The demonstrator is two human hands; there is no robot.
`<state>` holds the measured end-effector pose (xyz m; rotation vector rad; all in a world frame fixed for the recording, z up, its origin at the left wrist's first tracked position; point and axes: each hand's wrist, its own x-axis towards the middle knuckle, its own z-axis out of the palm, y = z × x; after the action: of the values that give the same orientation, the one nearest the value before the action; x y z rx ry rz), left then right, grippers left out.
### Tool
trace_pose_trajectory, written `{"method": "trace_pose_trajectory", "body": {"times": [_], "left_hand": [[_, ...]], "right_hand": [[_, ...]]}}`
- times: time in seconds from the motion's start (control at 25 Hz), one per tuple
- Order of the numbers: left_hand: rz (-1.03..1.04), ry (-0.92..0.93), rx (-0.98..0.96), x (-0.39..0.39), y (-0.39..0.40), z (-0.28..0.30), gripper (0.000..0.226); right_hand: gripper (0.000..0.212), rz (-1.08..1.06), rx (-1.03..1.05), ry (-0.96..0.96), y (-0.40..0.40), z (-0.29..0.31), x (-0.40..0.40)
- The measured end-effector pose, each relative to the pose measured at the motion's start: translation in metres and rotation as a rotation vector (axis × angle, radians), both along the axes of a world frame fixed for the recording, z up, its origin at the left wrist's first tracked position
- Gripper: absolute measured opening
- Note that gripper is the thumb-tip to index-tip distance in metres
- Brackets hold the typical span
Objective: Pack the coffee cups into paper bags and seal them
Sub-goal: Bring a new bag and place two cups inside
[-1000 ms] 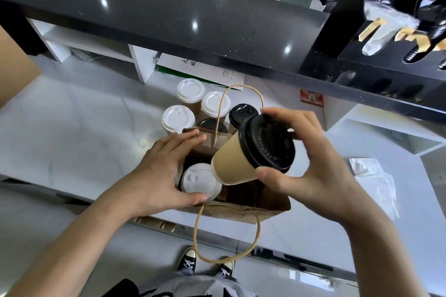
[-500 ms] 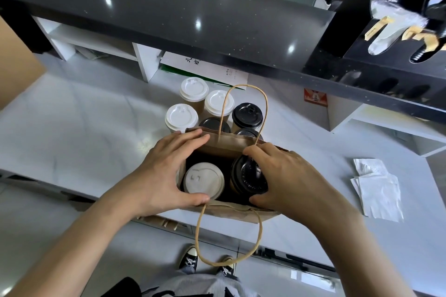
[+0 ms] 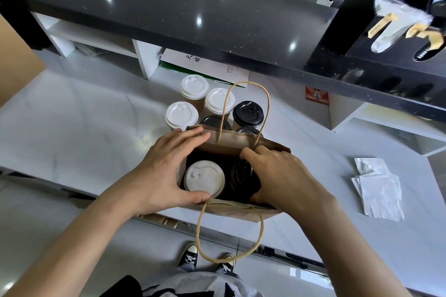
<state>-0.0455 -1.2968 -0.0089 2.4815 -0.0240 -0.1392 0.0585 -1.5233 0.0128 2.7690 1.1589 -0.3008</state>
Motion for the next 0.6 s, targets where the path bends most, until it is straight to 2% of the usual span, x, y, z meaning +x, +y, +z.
{"method": "trace_pose_trajectory", "body": {"times": [0.6], "left_hand": [[-0.012, -0.032, 0.009, 0.000, 0.001, -0.002, 0.109]], "right_hand": [[0.069, 0.071, -0.010, -0.008, -0.004, -0.018, -0.003]]}}
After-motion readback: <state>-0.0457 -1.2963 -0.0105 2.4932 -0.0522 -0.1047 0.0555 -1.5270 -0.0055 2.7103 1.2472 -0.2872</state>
